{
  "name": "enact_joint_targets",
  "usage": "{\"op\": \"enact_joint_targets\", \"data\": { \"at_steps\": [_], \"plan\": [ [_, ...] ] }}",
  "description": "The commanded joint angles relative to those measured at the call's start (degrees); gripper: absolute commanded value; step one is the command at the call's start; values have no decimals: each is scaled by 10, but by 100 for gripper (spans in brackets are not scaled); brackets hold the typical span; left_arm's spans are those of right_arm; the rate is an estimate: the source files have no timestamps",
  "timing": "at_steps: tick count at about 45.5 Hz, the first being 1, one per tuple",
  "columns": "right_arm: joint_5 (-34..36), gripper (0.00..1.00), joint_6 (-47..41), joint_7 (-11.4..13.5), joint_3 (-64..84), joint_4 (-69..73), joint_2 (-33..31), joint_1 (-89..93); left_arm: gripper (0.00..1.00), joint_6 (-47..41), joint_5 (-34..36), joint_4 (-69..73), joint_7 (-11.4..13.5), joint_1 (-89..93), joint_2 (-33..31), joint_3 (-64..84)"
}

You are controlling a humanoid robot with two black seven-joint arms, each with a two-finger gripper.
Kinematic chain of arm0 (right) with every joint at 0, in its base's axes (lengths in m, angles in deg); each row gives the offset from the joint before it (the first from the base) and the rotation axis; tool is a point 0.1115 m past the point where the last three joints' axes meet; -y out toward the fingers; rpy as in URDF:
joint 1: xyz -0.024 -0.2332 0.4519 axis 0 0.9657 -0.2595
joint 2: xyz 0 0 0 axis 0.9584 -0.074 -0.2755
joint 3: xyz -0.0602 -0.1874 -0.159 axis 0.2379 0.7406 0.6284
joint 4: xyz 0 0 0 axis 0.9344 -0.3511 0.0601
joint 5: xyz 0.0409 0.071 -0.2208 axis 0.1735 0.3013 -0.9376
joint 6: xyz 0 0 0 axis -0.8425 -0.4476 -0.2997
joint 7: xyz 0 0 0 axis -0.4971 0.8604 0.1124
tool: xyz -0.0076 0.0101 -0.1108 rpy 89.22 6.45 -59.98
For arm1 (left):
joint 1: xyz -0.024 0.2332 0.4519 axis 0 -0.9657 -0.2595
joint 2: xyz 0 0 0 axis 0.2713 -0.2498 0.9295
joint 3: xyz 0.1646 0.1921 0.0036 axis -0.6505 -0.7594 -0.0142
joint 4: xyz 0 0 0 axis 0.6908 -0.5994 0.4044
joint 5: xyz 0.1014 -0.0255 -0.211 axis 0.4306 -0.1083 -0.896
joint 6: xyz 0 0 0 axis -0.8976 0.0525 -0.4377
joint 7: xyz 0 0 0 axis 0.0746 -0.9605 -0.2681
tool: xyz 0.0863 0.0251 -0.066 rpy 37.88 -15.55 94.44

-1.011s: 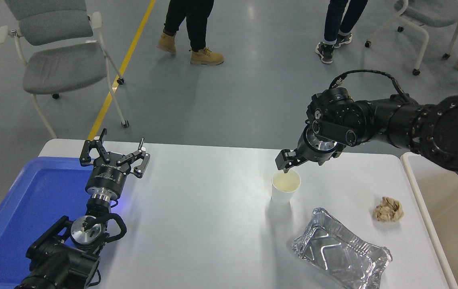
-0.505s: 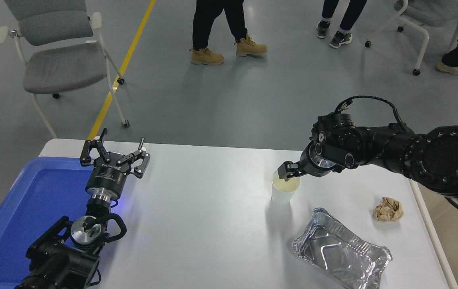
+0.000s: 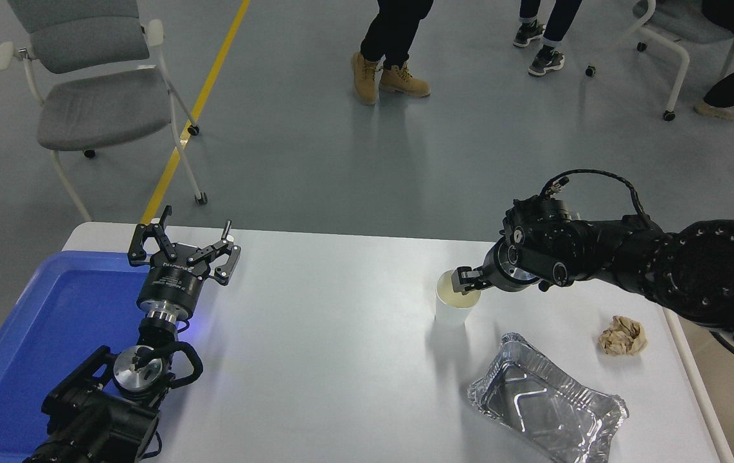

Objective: Pick up paper cup place in dustbin

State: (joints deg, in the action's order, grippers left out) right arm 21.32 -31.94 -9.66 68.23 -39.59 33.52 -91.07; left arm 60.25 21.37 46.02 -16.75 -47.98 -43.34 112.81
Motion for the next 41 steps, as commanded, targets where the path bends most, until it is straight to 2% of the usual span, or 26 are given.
{"op": "enact_joint_targets", "data": {
  "at_steps": [1, 3, 5, 7, 28, 39, 41],
  "plan": [
    [-11, 28, 0, -2, -1, -3, 0, 4, 99, 0, 0, 0, 0, 0, 0, 0],
    [-11, 21, -3, -2, -1, -2, 0, 4, 99, 0, 0, 0, 0, 0, 0, 0],
    [-11, 8, -3, -2, -1, -2, 0, 4, 99, 0, 0, 0, 0, 0, 0, 0],
    [-11, 0, -4, -2, -1, -2, 0, 4, 99, 0, 0, 0, 0, 0, 0, 0],
    [0, 0, -42, -9, -19, -1, 0, -9, 99, 0, 0, 0, 0, 0, 0, 0],
    [25, 0, -111, -9, -47, 23, 0, -93, 99, 0, 0, 0, -1, 0, 0, 1],
    [28, 0, -119, -9, -50, 42, -17, -117, 99, 0, 0, 0, -1, 0, 0, 1]
  ]
}}
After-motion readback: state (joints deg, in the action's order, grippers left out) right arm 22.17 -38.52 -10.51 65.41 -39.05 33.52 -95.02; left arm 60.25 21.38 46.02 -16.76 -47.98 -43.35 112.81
